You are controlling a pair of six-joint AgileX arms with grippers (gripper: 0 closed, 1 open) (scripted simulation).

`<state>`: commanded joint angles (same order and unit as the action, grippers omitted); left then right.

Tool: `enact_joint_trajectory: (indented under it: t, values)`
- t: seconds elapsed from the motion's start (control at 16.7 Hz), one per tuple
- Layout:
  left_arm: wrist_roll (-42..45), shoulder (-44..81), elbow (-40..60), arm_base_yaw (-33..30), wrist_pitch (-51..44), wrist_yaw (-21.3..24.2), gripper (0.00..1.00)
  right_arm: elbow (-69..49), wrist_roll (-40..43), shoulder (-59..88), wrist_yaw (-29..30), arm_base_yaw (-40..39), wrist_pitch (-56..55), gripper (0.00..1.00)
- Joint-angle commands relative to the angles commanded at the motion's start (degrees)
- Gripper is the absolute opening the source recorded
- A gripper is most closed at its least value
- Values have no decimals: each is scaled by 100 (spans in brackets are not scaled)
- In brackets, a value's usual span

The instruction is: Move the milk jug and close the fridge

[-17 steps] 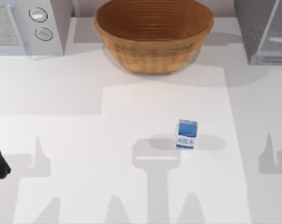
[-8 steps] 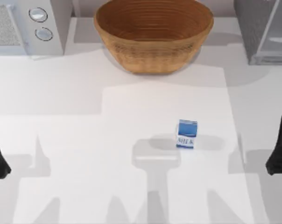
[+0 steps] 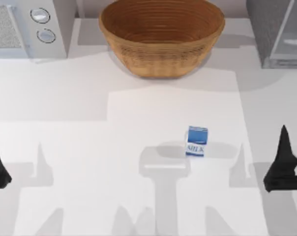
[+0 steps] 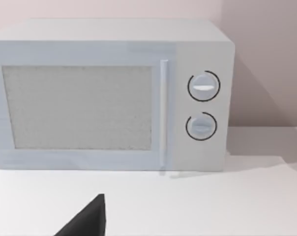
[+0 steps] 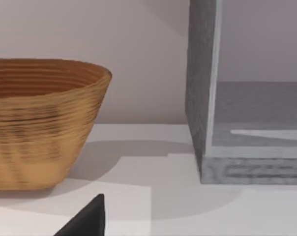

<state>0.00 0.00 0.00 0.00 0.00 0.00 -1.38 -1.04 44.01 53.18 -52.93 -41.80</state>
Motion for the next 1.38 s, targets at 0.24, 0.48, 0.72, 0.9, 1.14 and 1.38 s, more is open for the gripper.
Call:
enact_joint_trajectory:
  t: [0.24,0.48,0.72,0.9,1.14,1.38]
  values:
    - [0,0,0,0,0,0,100,-9,-4,33,-6,9,-24,100]
    - [0,0,0,0,0,0,100,-364,-30,764,120,-109,-531,100]
    - [0,0,0,0,0,0,100,-959,-36,2200,407,-280,-1407,100]
    - [0,0,0,0,0,0,100,-1494,-34,3567,695,-416,-2204,100]
    - [0,0,0,0,0,0,100,-2246,-39,5524,1119,-591,-3326,100]
    - [0,0,0,0,0,0,100,-2943,-60,7333,1513,-751,-4366,100]
